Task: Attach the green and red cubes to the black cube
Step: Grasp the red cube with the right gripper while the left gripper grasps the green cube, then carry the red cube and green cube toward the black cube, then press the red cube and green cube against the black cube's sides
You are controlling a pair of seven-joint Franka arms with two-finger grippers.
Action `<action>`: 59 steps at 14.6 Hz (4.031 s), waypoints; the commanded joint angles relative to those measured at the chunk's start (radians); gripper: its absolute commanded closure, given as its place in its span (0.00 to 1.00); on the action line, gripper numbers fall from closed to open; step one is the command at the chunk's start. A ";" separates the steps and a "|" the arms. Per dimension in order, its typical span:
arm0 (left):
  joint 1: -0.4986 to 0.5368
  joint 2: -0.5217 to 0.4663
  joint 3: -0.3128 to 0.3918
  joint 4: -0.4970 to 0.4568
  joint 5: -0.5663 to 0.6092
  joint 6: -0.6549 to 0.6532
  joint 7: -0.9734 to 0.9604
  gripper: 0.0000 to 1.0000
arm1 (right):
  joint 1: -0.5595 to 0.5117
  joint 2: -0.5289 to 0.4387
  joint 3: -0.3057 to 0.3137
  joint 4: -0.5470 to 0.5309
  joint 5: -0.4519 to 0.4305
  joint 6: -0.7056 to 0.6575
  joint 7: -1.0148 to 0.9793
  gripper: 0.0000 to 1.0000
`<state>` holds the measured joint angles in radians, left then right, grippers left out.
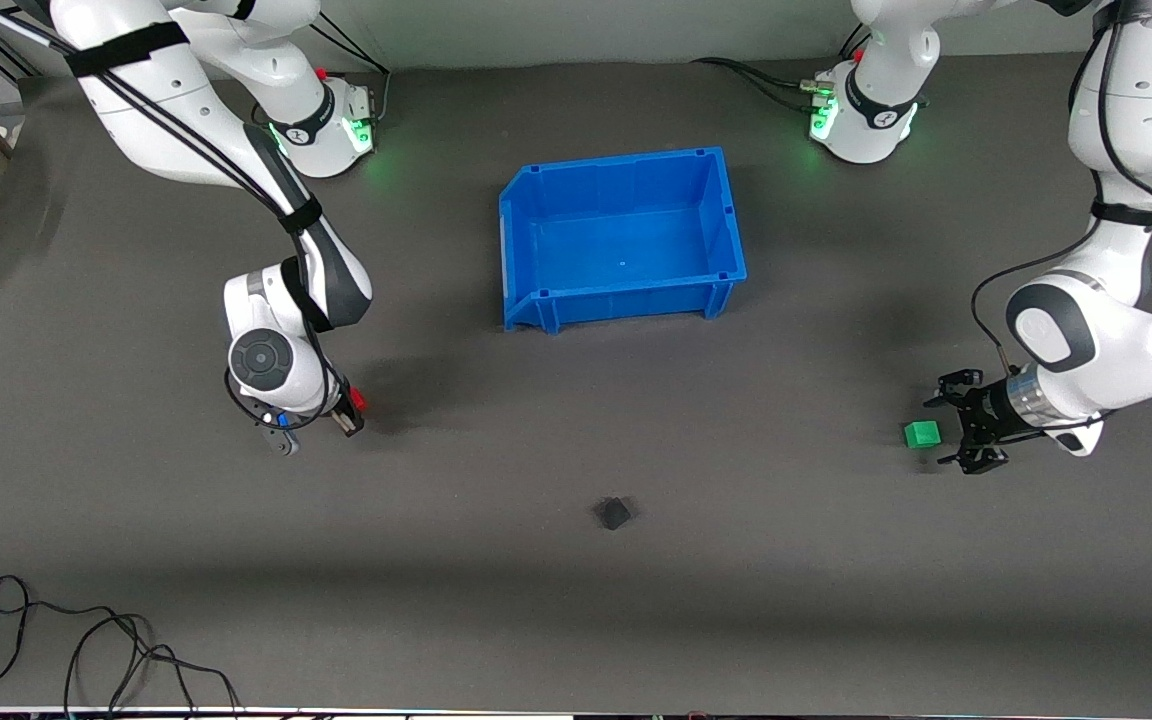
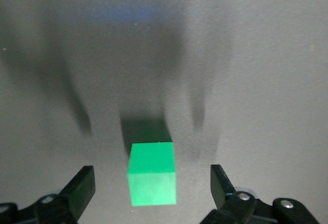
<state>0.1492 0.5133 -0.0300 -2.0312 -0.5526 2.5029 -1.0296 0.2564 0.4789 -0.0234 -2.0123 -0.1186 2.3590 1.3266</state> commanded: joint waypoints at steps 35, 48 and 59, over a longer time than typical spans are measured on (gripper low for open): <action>-0.359 0.169 -0.073 0.370 -0.136 0.036 -0.481 0.81 | 0.291 0.790 0.100 1.123 0.091 0.358 0.606 0.84; -0.474 0.227 -0.065 0.403 -0.101 0.189 -0.698 0.83 | 0.340 0.799 0.099 1.147 0.096 0.359 0.680 0.84; -0.615 0.312 0.004 0.440 -0.070 0.335 -0.699 0.83 | 0.337 0.828 0.106 1.146 0.166 0.350 0.712 0.84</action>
<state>-0.4011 0.8014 -0.0796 -1.6188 -0.6357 2.8219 -1.6989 0.5901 1.2629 0.0808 -0.9112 0.0343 2.7156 2.0198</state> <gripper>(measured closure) 0.634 0.608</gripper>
